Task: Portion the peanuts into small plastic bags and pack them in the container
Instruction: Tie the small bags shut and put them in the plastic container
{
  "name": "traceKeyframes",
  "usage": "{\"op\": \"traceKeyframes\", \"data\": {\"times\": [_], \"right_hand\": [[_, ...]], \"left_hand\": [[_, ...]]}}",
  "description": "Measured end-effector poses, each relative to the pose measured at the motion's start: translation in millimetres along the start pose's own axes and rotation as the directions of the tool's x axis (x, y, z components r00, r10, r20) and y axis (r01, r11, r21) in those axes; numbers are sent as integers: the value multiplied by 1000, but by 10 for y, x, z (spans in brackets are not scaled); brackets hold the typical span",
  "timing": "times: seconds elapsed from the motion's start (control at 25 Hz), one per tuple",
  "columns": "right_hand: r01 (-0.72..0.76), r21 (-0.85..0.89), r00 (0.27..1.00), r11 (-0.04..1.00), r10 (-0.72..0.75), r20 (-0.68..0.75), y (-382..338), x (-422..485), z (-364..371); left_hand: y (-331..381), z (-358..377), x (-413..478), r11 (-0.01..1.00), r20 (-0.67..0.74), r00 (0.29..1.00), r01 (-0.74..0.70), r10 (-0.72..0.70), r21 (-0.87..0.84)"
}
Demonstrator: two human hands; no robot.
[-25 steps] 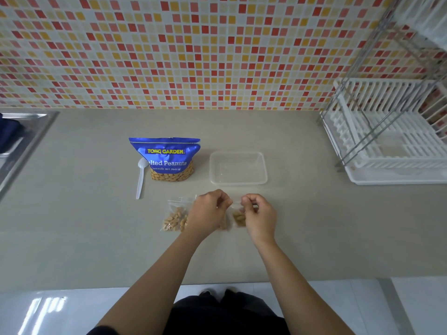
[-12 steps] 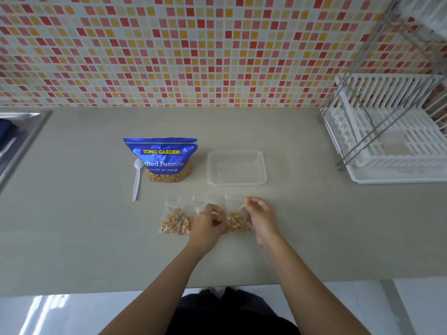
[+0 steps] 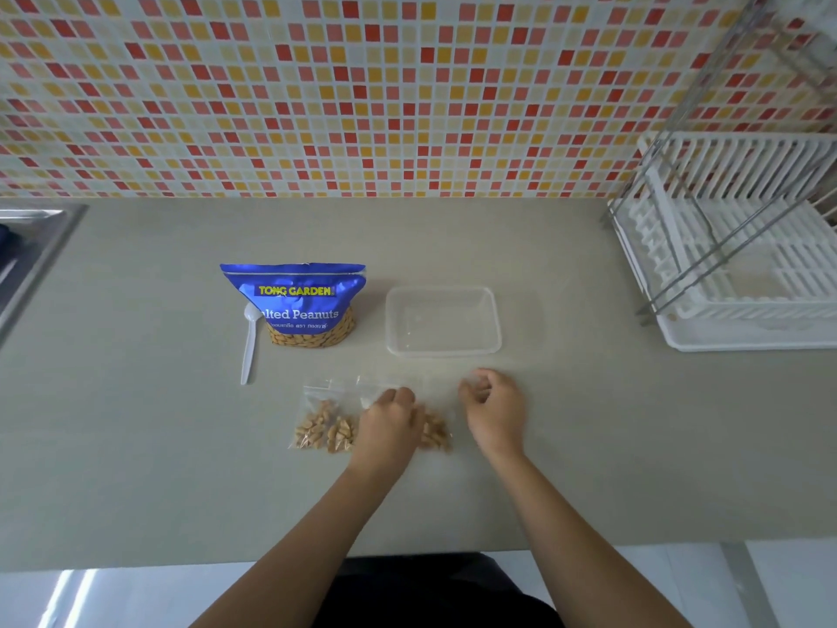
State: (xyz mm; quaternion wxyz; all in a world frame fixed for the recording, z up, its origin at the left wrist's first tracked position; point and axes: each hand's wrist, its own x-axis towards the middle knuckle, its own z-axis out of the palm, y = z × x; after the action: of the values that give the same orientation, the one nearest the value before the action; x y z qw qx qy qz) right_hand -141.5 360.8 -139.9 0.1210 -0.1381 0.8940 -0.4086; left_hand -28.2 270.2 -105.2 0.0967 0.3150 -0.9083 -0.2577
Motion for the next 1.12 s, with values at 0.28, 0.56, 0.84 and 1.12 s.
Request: {"op": "traceKeyframes", "data": {"times": [0.28, 0.56, 0.84, 1.12], "right_hand": [[-36, 52, 998, 998, 33, 46, -97, 559, -188], [-56, 91, 984, 994, 39, 174, -25, 572, -122], [143, 104, 990, 984, -142, -14, -158, 462, -309], [-172, 579, 983, 797, 103, 151, -264, 640, -748]], "left_hand": [[-47, -218, 711, 813, 49, 881, 455, -471, -363], [-82, -129, 745, 796, 113, 872, 483, -477, -364], [46, -258, 681, 822, -74, 884, 395, -462, -410], [9, -322, 819, 705, 45, 925, 318, -376, -634]]}}
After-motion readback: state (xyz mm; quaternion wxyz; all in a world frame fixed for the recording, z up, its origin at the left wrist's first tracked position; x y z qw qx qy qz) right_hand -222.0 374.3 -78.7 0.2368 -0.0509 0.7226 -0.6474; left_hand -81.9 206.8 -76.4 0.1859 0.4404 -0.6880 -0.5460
